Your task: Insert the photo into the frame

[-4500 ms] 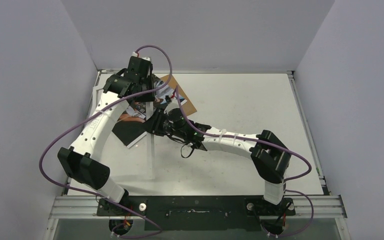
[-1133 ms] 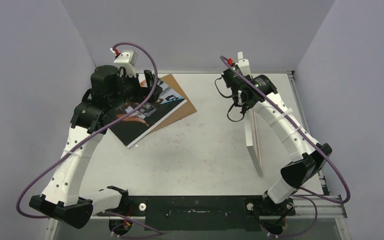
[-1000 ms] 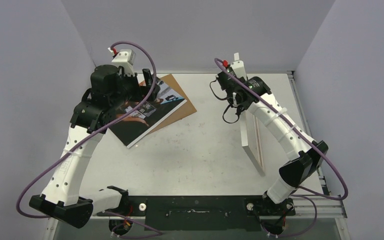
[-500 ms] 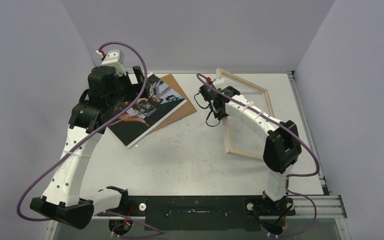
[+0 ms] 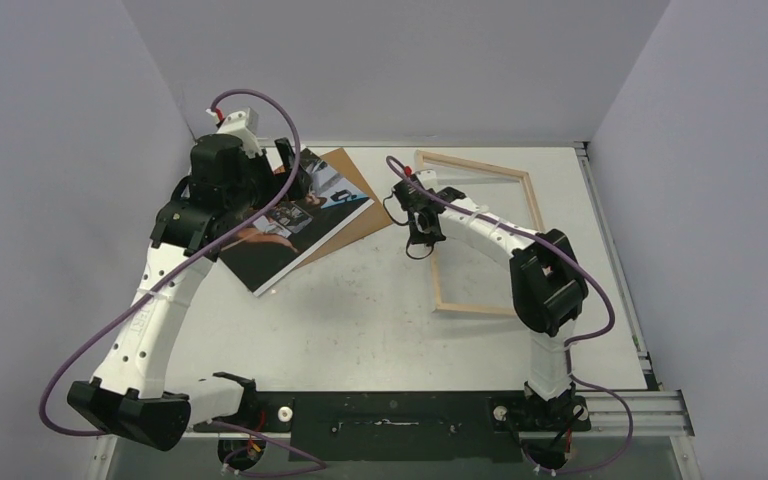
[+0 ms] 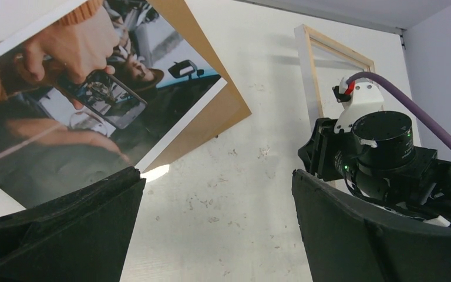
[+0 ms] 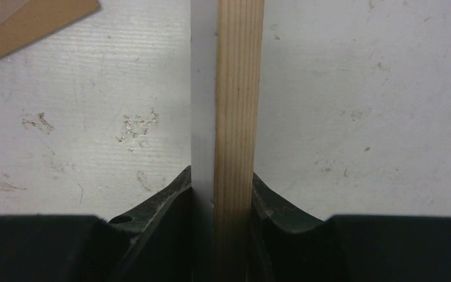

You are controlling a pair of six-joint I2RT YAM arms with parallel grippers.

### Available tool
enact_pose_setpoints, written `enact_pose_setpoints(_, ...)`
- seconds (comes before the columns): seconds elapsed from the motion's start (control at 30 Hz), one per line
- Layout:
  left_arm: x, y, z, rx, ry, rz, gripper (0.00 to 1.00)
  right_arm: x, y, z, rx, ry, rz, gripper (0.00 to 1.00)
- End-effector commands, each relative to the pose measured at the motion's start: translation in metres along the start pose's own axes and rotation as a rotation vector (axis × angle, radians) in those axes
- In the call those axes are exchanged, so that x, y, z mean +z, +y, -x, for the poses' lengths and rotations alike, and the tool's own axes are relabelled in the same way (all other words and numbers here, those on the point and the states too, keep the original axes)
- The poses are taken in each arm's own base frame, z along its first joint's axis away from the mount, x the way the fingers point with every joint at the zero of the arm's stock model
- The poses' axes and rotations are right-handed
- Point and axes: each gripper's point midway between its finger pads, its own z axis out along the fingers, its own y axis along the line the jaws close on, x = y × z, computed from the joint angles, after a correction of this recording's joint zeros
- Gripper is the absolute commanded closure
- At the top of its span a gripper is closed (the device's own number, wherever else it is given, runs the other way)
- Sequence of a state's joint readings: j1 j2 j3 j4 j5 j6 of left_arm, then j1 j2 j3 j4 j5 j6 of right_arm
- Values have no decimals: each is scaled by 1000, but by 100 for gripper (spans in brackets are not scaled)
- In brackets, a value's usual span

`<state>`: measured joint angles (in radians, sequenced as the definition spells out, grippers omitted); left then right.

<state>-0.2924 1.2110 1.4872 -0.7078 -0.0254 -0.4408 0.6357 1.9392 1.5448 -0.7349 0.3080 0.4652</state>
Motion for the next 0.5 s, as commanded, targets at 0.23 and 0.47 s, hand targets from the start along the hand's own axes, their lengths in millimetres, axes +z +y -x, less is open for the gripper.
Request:
enact_pose_setpoints(0.23,23,-1,-21,-27,76,-31,3,28,26,-2,24,-61,113,85)
enact_pose_setpoints(0.47,30,4,-33,-25,113,-22,3,42,30,-21,49,-7,166,87)
